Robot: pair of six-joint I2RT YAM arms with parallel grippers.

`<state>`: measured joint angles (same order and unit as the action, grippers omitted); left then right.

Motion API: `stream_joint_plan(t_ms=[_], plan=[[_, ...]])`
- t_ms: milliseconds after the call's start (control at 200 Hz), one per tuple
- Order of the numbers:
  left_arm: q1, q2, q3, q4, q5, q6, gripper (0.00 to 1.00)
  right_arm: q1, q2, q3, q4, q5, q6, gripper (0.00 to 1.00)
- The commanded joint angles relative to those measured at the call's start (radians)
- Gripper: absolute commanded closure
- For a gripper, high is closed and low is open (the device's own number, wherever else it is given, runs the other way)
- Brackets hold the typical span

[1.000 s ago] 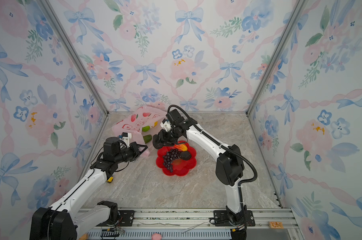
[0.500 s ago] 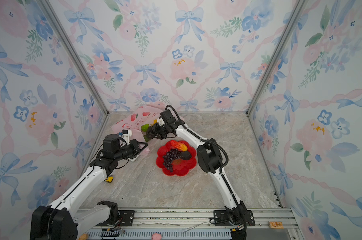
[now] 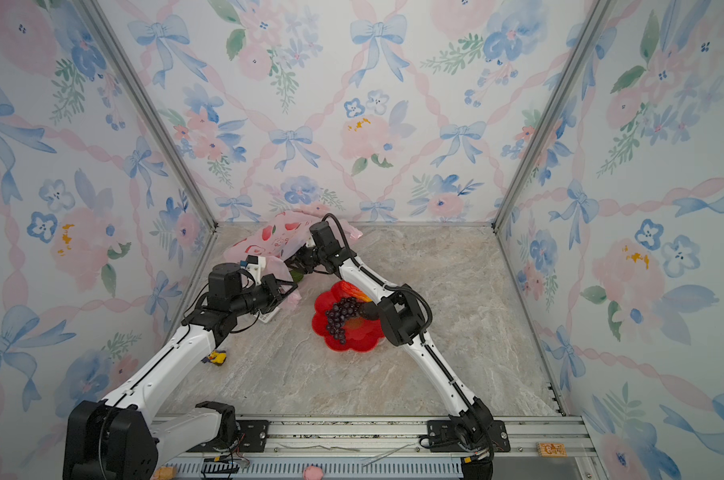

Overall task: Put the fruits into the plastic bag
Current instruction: 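Open the right gripper to drop the dark fruit inside the bag, then withdraw the right gripper and lower it over the bowl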

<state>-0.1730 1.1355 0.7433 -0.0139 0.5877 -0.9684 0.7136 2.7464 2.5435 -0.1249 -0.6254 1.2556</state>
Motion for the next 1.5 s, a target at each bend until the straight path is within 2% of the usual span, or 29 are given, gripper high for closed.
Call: stream_joint_plan(t_ms=[0,280,640,815,1005,1275,1380,1425,1495], plan=[[0.003,0.004,0.017,0.006,0.023,0.028,1.0,0.012,0.011,0.036,0.054,-0.017,0.021,0.35],[0.002,0.003,0.01,0.011,0.016,0.031,1.0,0.009,-0.036,0.009,0.021,-0.023,-0.031,0.12],[0.007,0.0,0.011,0.015,0.006,0.034,1.0,-0.001,-0.139,-0.06,-0.05,-0.041,-0.115,0.11],[0.016,-0.013,0.007,0.014,-0.005,0.037,1.0,-0.008,-0.213,-0.087,-0.196,-0.045,-0.212,0.11],[0.029,-0.05,-0.016,0.014,-0.048,0.025,1.0,-0.018,-0.325,-0.158,-0.456,-0.017,-0.42,0.11],[0.05,-0.064,-0.052,0.035,-0.072,0.017,1.0,-0.032,-0.486,-0.201,-0.875,0.12,-0.782,0.09],[0.055,-0.06,-0.06,0.046,-0.069,0.017,1.0,-0.035,-0.555,-0.218,-1.018,0.209,-0.912,0.06],[0.056,-0.059,-0.064,0.051,-0.069,0.016,1.0,-0.035,-0.591,-0.237,-1.067,0.251,-0.961,0.0],[0.058,-0.057,-0.07,0.061,-0.07,0.012,1.0,-0.039,-0.644,-0.287,-1.128,0.314,-1.03,0.04]])
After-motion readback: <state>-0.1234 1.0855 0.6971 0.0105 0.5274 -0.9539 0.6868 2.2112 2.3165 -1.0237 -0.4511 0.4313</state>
